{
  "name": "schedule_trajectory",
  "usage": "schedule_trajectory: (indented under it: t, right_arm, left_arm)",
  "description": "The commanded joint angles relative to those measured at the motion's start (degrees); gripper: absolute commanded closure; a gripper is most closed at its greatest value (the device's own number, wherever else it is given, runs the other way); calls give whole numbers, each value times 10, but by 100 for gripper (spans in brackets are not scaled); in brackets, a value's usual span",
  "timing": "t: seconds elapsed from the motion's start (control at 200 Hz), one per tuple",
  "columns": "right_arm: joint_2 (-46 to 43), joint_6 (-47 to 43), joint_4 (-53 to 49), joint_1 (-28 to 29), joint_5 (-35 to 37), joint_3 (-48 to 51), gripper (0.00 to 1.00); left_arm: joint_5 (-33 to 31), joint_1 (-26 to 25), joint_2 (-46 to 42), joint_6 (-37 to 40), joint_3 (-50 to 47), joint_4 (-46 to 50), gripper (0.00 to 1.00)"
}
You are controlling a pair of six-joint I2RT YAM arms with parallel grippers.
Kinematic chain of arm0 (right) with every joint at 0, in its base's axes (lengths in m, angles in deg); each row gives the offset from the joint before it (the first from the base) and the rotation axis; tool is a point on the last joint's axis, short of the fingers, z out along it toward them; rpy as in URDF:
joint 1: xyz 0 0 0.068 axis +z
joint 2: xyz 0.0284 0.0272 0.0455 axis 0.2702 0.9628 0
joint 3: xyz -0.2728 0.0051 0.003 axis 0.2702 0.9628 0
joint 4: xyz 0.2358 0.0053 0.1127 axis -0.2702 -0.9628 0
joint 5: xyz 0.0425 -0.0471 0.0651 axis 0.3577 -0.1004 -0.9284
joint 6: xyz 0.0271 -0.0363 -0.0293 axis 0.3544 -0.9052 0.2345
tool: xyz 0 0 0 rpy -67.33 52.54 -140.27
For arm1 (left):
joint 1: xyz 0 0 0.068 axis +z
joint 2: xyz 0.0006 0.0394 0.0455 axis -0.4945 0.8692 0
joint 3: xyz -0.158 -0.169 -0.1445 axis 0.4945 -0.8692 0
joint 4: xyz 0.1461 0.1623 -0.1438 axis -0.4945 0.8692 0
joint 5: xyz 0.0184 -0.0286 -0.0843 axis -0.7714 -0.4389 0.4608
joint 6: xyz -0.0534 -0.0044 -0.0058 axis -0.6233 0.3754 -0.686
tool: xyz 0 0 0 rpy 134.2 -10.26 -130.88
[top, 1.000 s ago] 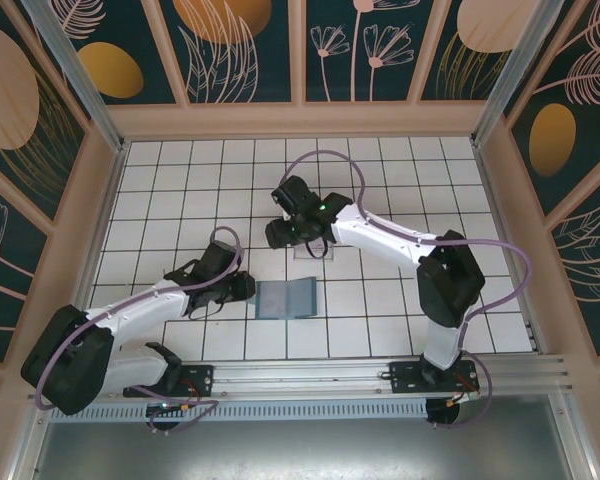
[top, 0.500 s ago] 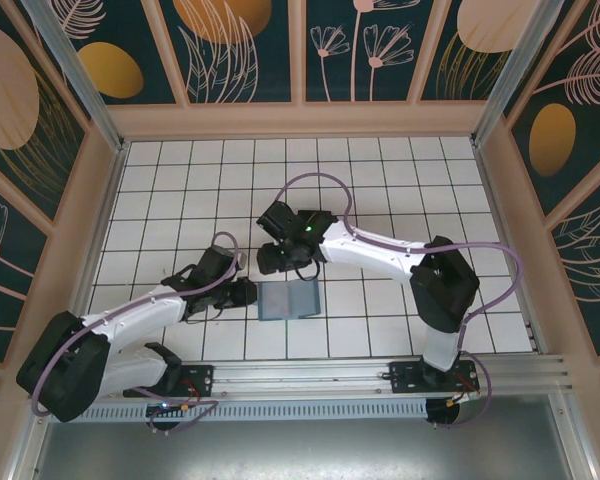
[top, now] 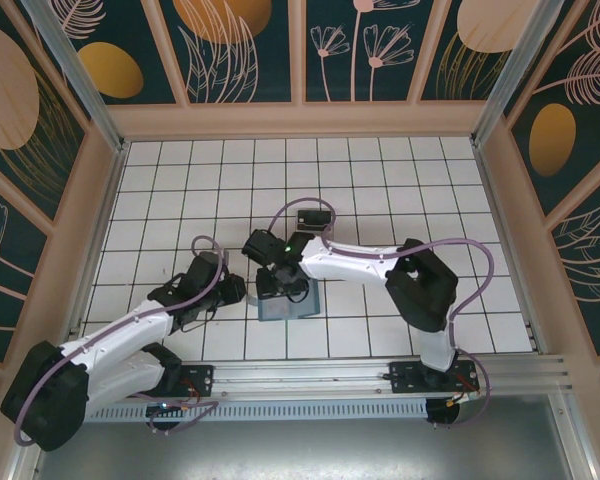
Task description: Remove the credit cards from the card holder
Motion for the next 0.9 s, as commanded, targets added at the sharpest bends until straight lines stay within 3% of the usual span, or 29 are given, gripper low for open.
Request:
schedule_trajectory:
  t: [0.0, 0.716, 0.896]
  right_arm:
    - [24, 34, -29, 6, 9, -25, 52]
    - [110, 33, -77, 21, 33, -75, 51]
    - [114, 32, -83, 23, 45, -72, 57]
  left_arm:
    - [-37, 2, -23, -18, -12, 7, 79]
    - [-44, 2, -76, -18, -25, 16, 78]
    - [-44, 2, -77, -19, -24, 16, 77]
